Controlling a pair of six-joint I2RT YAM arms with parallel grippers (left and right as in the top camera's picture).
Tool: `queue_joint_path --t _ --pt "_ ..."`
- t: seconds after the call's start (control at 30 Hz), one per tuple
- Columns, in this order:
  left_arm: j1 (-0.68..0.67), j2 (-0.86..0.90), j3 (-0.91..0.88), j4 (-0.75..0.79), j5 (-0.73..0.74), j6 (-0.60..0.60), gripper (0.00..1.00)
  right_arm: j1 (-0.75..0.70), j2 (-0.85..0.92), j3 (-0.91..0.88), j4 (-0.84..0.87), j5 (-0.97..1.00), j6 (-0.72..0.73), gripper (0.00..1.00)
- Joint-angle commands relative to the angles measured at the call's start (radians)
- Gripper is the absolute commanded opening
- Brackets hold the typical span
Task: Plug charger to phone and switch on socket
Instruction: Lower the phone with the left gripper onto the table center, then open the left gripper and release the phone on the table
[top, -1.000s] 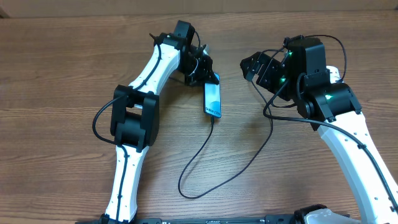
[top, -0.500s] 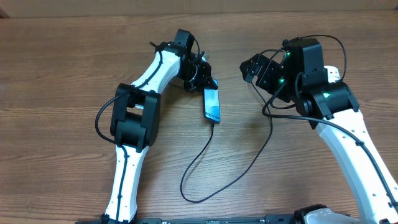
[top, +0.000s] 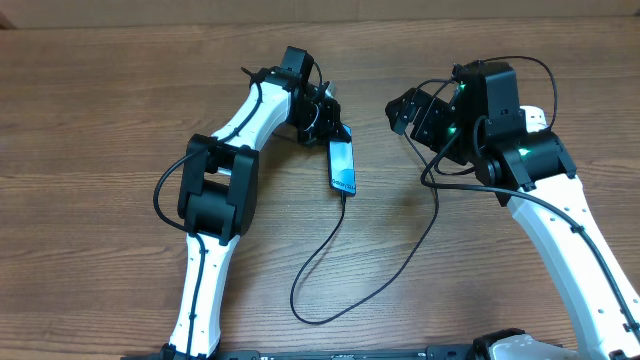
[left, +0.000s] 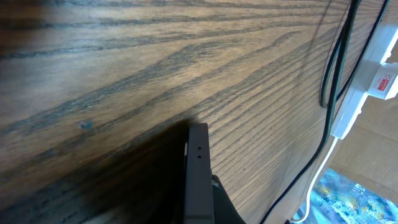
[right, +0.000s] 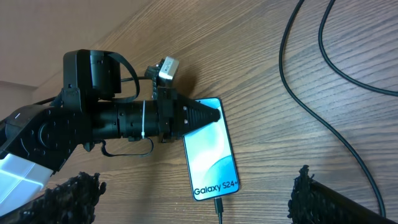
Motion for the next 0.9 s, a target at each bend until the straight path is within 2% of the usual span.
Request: queue_joint_path --t 0.0,0.13,0.6,0.87 --pt "-0.008 -0.008 -0.021 -0.018 -0.055 -0.026 0.06 -0.003 0.003 -0.003 0.0 0.016 -0.013 1.0" --pt "-0.008 -0.008 -0.021 -0.022 -0.055 -0.026 0.11 -0.003 0.003 -0.003 0.0 0.016 -0.012 1.0" --pt "-0.008 -0.008 -0.021 -0.041 -0.06 -0.026 0.11 -0.003 0.003 -0.003 -0.005 0.016 -0.013 1.0" --pt "-0.008 -0.008 -0.021 -0.042 -0.06 -0.026 0.16 -0.003 0.003 -0.003 -0.005 0.016 -0.013 1.0"
